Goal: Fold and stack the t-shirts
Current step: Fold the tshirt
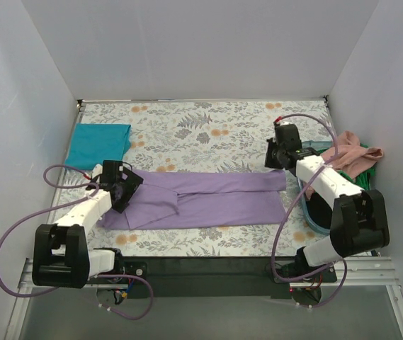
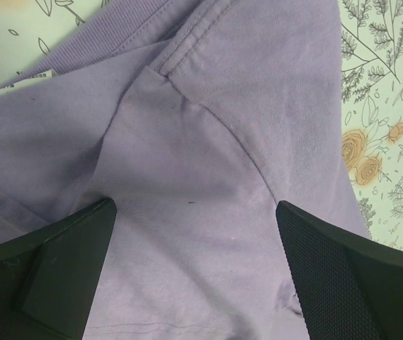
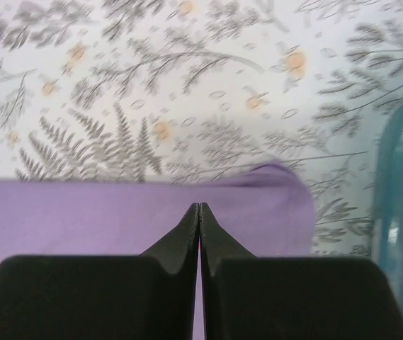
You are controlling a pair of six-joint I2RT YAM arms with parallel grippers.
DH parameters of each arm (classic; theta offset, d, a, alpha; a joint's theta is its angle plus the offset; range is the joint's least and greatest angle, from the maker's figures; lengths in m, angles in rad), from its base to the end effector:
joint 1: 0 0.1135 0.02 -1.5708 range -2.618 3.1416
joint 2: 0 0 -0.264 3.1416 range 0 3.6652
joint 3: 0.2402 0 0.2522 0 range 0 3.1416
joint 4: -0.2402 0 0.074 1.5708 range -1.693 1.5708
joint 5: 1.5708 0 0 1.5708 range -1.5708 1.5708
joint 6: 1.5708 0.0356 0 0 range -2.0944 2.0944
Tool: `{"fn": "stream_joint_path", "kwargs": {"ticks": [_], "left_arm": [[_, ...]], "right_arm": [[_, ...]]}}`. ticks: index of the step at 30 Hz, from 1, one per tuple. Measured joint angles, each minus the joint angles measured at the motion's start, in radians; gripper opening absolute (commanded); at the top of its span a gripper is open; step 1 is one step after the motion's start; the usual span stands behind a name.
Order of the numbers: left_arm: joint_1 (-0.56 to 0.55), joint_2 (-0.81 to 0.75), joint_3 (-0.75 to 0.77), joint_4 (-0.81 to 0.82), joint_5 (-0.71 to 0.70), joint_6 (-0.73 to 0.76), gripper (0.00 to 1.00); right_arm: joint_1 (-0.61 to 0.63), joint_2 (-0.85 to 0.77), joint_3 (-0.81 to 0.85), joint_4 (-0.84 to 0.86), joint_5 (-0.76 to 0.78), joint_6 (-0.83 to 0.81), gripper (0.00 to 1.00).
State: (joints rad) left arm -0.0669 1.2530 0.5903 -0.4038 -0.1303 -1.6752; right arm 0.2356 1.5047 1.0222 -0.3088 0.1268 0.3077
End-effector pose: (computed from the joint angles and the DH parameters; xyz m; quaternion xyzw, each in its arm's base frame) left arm 0.2202 -0.0101 0.1652 -0.7072 0.6587 -0.1499 0.2086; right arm 0.3163 0.0713 0.2387 0.0573 0.9217 0.0453 0.3810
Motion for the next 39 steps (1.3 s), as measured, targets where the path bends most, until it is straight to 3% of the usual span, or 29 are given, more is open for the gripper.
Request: {"fn": "stream_joint_path", "kwargs": {"ticks": [6,10,20,26,31,34,39], "left_arm": [[0.002,-0.014,-0.022,0.041,0.045,0.031,0.98],[-0.036,0.016,-0.017,0.087,0.048,0.043,0.98],[-0.150,0.380,0.313,0.096,0.061,0.067,0.98],[-0.212,0.682,0.686,0.036,0.060,0.104,0.98],[-0.252,0.923,1.038,-0.027,0.071,0.152,0.98],[-0.274,1.061,1.250,-0.046,0.082,0.185,0.98],[-0.289,1.373,1.772,-0.143,0.117,0.230,0.98]], "right_arm": [[0.180,-0.068,-0.187,0.053,-0.012,0.033,0.05],[0.208,-0.056,-0.306,0.072,-0.022,0.067,0.01],[0.237,-0.144,-0.438,0.213,0.014,0.161,0.02],[0.369,-0.282,-0.560,0.235,0.036,0.274,0.02],[0.565,-0.365,-0.634,0.242,0.039,0.417,0.04],[0.697,-0.354,-0.633,0.249,0.032,0.492,0.05],[0.863,-0.249,-0.550,0.256,0.023,0.554,0.06]]}}
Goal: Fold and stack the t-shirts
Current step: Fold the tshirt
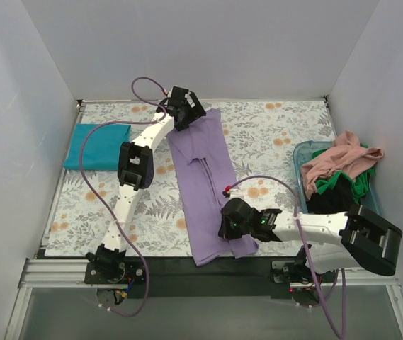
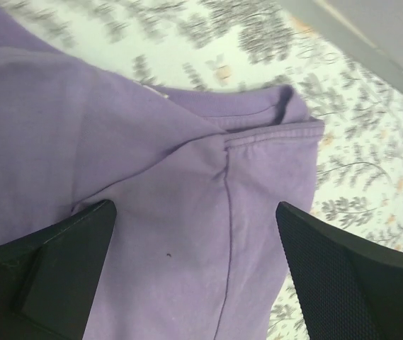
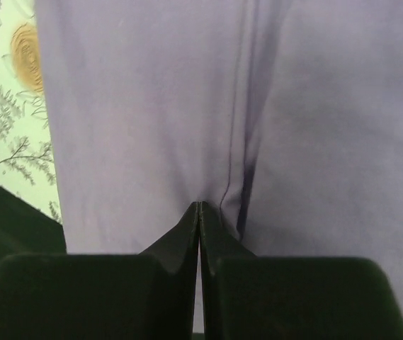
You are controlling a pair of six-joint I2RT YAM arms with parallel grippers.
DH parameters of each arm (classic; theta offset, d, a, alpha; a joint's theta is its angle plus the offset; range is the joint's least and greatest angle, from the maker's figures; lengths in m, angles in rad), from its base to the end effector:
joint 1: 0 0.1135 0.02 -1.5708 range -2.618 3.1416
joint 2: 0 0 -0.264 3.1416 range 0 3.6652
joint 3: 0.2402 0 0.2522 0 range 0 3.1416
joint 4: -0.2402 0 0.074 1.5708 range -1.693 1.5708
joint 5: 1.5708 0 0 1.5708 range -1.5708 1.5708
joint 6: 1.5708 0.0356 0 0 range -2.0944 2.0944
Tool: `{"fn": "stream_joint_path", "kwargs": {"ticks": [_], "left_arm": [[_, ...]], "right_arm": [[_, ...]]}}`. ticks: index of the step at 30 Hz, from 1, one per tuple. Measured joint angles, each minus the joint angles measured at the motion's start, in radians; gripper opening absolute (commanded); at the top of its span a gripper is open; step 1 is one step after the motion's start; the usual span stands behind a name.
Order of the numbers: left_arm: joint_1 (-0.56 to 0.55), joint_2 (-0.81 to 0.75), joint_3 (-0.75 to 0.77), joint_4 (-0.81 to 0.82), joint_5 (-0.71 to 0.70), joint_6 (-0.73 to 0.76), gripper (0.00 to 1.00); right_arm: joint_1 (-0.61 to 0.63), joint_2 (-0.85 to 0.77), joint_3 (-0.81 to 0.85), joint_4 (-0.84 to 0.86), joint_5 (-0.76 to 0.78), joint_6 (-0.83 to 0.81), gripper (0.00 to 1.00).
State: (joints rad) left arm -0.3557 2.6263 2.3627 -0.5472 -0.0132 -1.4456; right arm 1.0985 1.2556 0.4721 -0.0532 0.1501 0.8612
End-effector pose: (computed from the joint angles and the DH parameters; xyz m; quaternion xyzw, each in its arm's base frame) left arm 0.5414 -0.2006 0.1583 -0.4835 0.7929 -0.2869 0.2352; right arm 0.1081 0.1999 0.1530 -0.0835 0.9274 0.2582 0.2575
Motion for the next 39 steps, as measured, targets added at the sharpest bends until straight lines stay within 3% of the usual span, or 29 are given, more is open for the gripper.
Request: {"fn": "stream_joint_path", "kwargs": {"ticks": [2,8,19,20,22,25,26,27,28,33,36,39], "left_arm": [[-0.004,0.060,0.095,0.006,0.023,0.004,0.98],[-0.003,0.079,0.092,0.100,0.056,-0.016,0.98],[0.000,0.132,0.075,0.343,0.089,-0.152,0.98],[0.002,0.140,0.079,0.362,0.102,-0.168,0.98],[0.003,0.145,0.080,0.385,0.112,-0.190,0.98],[-0.001,0.115,0.037,0.390,0.109,-0.185,0.98],[-0.005,0.091,0.009,0.387,0.107,-0.179,0.98],[-0.008,0.058,-0.036,0.379,0.104,-0.169,0.98],[-0.012,0.019,-0.076,0.357,0.103,-0.159,0.98],[-0.036,-0.302,-0.354,0.283,0.135,-0.100,0.98],[-0.047,-0.600,-0.591,0.287,0.191,-0.077,0.98],[-0.069,-0.973,-0.948,0.327,0.200,-0.092,0.98]], "right_arm": [[0.035,0.053,0.045,0.000,-0.003,0.000,0.07],[0.137,0.150,0.162,-0.046,-0.036,-0.039,0.13],[0.167,0.011,0.243,-0.075,-0.040,-0.154,0.23],[0.167,-0.006,0.250,-0.071,-0.036,-0.158,0.30],[0.166,-0.043,0.252,-0.070,-0.025,-0.159,0.35],[0.153,-0.092,0.249,-0.071,-0.018,-0.156,0.55],[0.148,-0.105,0.246,-0.071,-0.016,-0.155,0.79],[0.141,-0.117,0.241,-0.071,-0.017,-0.151,0.92],[0.133,-0.129,0.233,-0.072,-0.018,-0.153,0.99],[0.092,-0.188,0.185,-0.108,-0.016,-0.154,0.98],[0.074,-0.233,0.146,-0.143,0.001,-0.145,0.98],[0.057,-0.288,0.094,-0.188,0.013,-0.130,0.98]]}}
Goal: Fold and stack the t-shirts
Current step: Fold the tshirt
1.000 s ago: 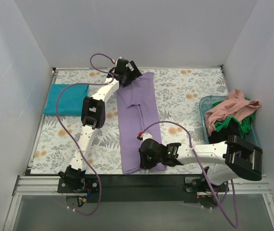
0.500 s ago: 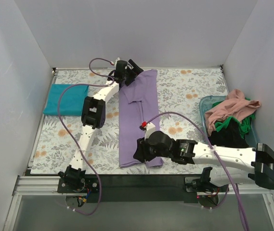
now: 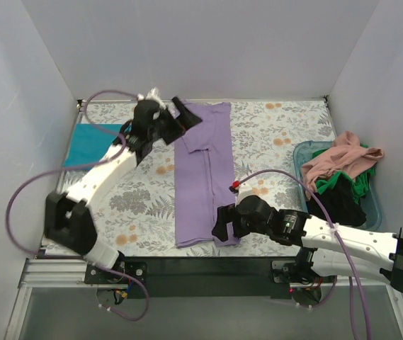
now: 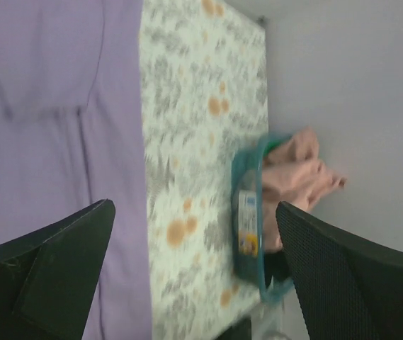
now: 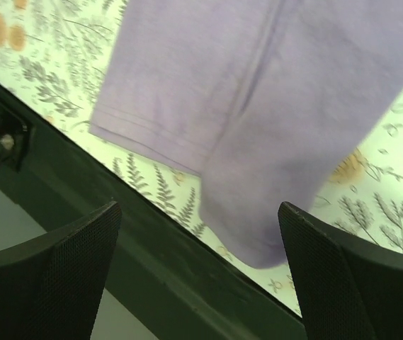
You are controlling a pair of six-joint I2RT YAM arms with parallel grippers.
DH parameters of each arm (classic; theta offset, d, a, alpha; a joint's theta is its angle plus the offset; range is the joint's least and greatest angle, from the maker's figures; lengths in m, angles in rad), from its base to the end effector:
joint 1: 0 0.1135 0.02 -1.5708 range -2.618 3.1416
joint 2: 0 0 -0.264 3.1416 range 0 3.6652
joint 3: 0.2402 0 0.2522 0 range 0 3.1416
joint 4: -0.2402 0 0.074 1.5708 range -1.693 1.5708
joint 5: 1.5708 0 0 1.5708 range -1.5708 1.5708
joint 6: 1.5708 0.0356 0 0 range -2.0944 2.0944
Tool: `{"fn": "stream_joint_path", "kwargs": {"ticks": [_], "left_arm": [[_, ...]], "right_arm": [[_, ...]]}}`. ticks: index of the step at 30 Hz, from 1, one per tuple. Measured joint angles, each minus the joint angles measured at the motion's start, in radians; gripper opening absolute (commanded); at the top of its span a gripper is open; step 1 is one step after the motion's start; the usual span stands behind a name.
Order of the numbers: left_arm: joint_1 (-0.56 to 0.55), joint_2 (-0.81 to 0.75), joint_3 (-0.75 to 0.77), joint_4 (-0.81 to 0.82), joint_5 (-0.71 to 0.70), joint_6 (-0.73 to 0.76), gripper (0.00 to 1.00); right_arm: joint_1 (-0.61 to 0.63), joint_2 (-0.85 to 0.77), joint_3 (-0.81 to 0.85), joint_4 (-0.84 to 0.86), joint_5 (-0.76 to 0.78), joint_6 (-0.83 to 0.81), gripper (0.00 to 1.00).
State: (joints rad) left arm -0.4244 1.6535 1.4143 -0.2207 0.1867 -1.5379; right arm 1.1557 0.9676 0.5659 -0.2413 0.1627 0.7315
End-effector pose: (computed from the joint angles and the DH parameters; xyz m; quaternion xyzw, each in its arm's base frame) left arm 0.3542 -0.1673 0.3285 -0.4053 0.7442 -0.4804 0.2261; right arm 0.0886 0.1866 0.2249 -0.1521 0.8790 0.3184 0.3206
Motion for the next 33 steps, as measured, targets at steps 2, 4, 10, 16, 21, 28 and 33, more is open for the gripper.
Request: {"fn": "stream_joint_path", "kwargs": {"ticks": [2,4,10,16,21,28,33], "left_arm": [[-0.031,-0.232,-0.252,0.018,-0.020,-0.025,0.98],[-0.097,-0.418,-0.480,0.022,-0.056,-0.071,0.98],[-0.315,-0.622,-0.901,-0.135,-0.107,-0.237,0.98],[-0.423,-0.722,-1.002,-0.302,-0.119,-0.353,0.98],[-0.490,-0.708,-1.006,-0.333,-0.112,-0.417,0.89],[-0.515,-0.620,-0.983,-0.332,-0.096,-0.463,0.62],[-0.520,-0.586,-0.983,-0.327,-0.091,-0.472,0.35]], "right_arm": [[-0.011,-0.032,-0.032,-0.029,0.004,0.007,0.98],[-0.019,-0.072,-0.072,-0.056,0.012,0.023,0.94],[-0.035,-0.177,-0.185,-0.107,0.014,0.051,0.79],[-0.036,-0.193,-0.202,-0.109,-0.041,-0.093,0.75],[-0.036,-0.144,-0.202,-0.100,-0.031,-0.171,0.61],[-0.037,-0.108,-0.203,-0.059,-0.025,-0.200,0.59],[-0.037,-0.044,-0.204,0.015,-0.060,-0.221,0.47]]}}
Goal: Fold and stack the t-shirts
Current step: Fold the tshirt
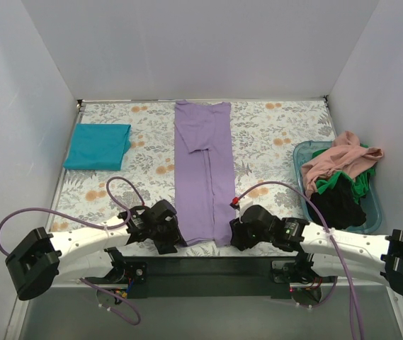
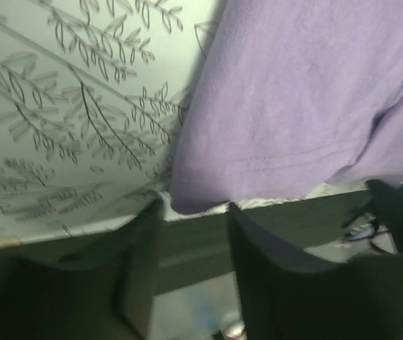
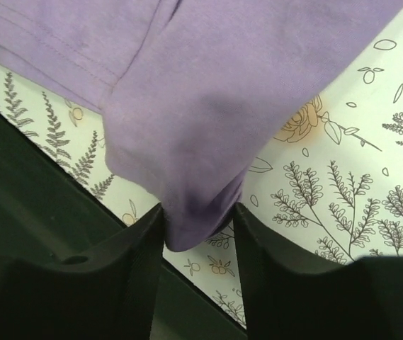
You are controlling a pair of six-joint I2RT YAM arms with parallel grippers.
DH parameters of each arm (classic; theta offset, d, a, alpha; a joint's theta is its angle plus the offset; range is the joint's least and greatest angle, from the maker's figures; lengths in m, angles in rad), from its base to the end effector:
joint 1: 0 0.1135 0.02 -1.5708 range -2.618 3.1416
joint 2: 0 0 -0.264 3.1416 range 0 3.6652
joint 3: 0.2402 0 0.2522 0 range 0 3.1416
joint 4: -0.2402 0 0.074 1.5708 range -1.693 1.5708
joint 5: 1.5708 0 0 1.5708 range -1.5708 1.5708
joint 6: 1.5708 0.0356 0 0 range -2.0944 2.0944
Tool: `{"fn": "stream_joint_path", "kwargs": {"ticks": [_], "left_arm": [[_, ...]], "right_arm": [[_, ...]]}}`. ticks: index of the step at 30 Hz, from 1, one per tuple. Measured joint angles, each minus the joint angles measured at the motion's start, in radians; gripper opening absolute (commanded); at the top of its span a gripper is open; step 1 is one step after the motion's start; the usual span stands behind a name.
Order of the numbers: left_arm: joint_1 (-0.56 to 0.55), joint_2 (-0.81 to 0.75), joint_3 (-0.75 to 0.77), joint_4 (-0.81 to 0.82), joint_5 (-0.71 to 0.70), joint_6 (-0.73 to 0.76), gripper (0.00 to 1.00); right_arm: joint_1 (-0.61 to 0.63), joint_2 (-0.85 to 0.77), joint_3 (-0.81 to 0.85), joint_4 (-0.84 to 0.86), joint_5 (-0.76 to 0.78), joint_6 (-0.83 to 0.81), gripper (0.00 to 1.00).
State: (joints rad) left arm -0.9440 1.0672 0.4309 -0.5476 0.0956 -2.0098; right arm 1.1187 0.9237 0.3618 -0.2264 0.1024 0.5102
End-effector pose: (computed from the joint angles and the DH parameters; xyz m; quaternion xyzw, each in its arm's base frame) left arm 0.0949 -0.1369 0.1461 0.4901 -0.8490 0.1956 0.0287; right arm 0.0807 0.1578 0.1668 -0.2580 0.8867 0.2445 0.2958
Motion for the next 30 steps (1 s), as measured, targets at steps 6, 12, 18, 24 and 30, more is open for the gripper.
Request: {"fn": "stream_joint_path", "kwargs": {"ticks": [6,12,18,24,30], "left_arm": [[-0.002,0.011,-0.019,0.012,0.004,-0.003,0.00],[-0.006,0.008,-0.029,0.031,0.013,0.001,0.00],[-0.018,-0.049,-0.034,-0.031,-0.017,0.006,0.00],[-0.021,-0.144,-0.051,-0.079,-0.033,0.009,0.00],[-0.023,-0.175,-0.051,-0.069,-0.037,0.010,0.00]], "right_arm": [[-0.004,0.071,0.000,0.045,-0.025,0.035,0.21],[-0.005,0.010,-0.019,0.042,-0.082,0.133,0.01],[-0.005,-0.164,-0.063,0.036,-0.086,0.308,0.01],[-0.005,-0.217,-0.085,-0.005,-0.072,0.414,0.01],[-0.005,-0.149,-0.076,-0.016,-0.048,0.432,0.01]]}}
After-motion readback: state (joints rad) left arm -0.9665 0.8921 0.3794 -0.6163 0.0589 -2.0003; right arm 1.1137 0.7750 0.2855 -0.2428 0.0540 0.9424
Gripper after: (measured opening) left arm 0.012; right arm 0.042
